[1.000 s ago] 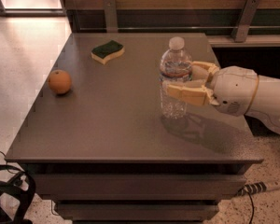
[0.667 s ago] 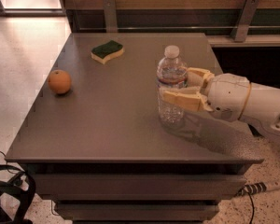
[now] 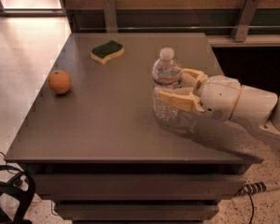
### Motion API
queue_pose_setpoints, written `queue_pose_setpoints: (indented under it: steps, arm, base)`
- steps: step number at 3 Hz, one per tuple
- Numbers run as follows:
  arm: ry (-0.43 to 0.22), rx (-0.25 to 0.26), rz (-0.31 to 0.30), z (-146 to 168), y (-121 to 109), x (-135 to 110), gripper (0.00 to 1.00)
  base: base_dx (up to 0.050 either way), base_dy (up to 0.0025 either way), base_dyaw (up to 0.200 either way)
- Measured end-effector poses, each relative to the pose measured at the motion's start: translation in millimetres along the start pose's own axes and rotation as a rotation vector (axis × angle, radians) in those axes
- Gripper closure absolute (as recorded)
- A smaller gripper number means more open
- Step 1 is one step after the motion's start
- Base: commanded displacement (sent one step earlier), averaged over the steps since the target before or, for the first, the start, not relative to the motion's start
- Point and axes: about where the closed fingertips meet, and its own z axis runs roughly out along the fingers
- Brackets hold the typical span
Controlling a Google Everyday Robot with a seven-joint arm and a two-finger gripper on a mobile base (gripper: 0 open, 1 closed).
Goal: Place water bottle upright
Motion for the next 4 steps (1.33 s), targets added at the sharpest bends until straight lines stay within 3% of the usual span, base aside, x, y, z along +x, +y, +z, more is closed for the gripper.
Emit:
queue_pose_setpoints:
  steps: [4]
  arm:
    - [-0.021,0.011,0.044,3,3,19,1.00]
  base:
    - [0.000,0.00000,0.000]
